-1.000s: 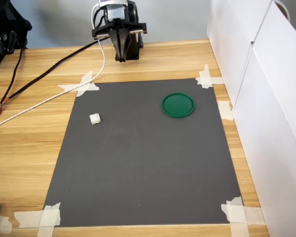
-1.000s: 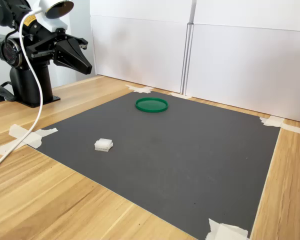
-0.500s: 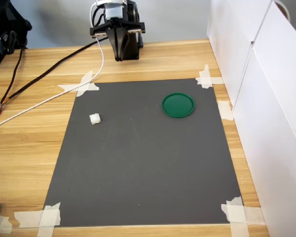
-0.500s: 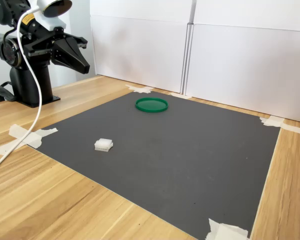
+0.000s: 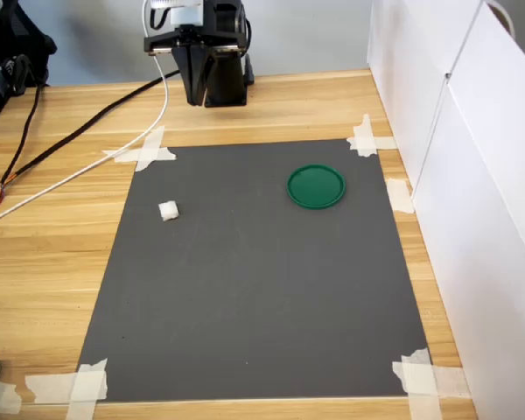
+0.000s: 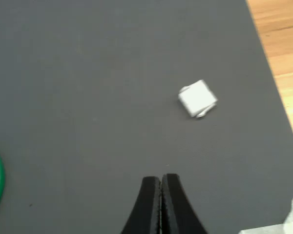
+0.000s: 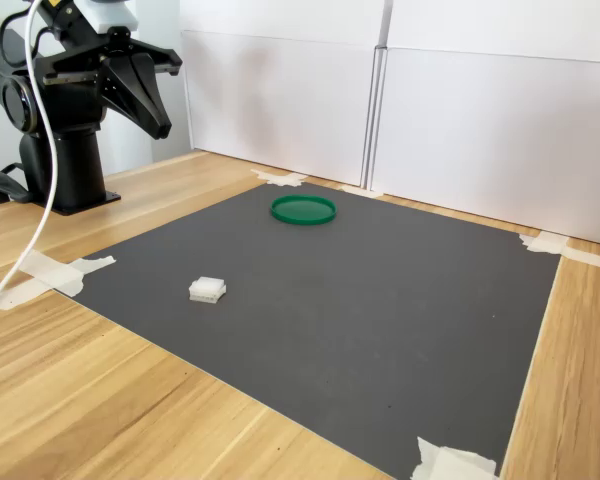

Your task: Grasp a white terminal and put it in the green lid.

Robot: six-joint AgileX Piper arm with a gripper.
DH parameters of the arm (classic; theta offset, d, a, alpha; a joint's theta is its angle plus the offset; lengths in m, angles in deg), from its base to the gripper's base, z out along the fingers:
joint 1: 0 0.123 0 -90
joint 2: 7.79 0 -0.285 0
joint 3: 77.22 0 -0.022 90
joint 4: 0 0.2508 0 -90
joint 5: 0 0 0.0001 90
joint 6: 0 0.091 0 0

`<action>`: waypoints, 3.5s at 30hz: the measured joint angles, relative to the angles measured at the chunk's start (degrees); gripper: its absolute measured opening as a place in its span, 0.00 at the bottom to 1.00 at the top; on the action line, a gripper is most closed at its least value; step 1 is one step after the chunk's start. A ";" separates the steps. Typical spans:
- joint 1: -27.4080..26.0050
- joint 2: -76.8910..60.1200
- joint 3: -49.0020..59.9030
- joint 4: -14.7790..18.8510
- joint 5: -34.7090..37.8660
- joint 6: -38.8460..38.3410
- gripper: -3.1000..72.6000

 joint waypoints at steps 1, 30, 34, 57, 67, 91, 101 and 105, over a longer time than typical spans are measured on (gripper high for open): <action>-0.34 2.04 -0.98 -0.32 0.00 0.11 0.01; -0.61 29.56 -20.50 -4.89 9.41 -0.55 0.01; -0.61 29.56 -20.60 -7.93 7.48 0.14 0.01; -0.66 39.14 -26.27 -17.87 9.66 10.81 0.39; -0.66 51.86 -36.56 -13.14 19.16 -3.29 0.43; -6.29 63.07 -46.61 2.12 29.78 -21.83 0.66; -14.62 63.07 -46.65 7.61 29.78 -29.80 0.80; -14.62 63.07 -46.65 7.83 28.84 -29.96 0.92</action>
